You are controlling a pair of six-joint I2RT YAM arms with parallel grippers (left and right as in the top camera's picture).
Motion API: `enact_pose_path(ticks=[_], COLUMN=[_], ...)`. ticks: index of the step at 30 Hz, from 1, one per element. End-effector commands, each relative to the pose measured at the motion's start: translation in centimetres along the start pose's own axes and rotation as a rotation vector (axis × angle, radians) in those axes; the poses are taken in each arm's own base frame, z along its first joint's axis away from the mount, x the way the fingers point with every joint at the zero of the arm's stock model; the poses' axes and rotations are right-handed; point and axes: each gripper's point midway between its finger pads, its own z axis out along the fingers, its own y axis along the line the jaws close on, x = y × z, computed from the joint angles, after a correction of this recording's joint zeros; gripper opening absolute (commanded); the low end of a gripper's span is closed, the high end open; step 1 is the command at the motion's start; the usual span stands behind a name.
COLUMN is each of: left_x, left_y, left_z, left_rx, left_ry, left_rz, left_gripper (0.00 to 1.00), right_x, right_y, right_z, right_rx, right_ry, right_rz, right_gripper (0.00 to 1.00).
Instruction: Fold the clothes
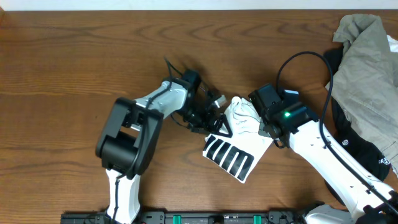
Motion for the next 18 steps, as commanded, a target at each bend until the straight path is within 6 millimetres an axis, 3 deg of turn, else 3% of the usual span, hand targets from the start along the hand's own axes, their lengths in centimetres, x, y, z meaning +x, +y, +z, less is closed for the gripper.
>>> enact_pose_path(ticks=[1, 2, 5, 11, 12, 14, 18], left_x=[1.8, 1.9, 1.7, 1.4, 1.4, 1.2, 0.6], left_y=[1.2, 1.0, 0.6, 0.5, 0.6, 0.8, 1.3], left_z=[3.1, 3.5, 4.2, 4.3, 4.2, 4.0, 2.5], left_rx=[-0.023, -0.023, -0.024, -0.024, -0.024, -0.025, -0.026], left_ry=[0.096, 0.103, 0.106, 0.096, 0.094, 0.087, 0.048], left_rz=[0.001, 0.015, 0.052, 0.057, 0.052, 0.041, -0.003], left_gripper=[0.98, 1.0, 0.75, 0.38, 0.31, 0.06, 0.06], right_x=[-0.4, -0.4, -0.2, -0.1, -0.1, -0.1, -0.1], right_y=[-0.1, -0.1, -0.2, -0.3, -0.3, -0.3, -0.3], right_z=[-0.2, -0.2, -0.2, -0.2, -0.2, -0.2, -0.2], right_rx=[0.002, 0.002, 0.006, 0.01, 0.011, 0.011, 0.012], right_ry=[-0.011, -0.01, -0.005, 0.0, 0.0, 0.0, 0.002], right_rz=[0.0, 0.0, -0.003, -0.006, -0.006, -0.006, -0.007], right_gripper=[0.17, 0.17, 0.17, 0.17, 0.17, 0.17, 0.17])
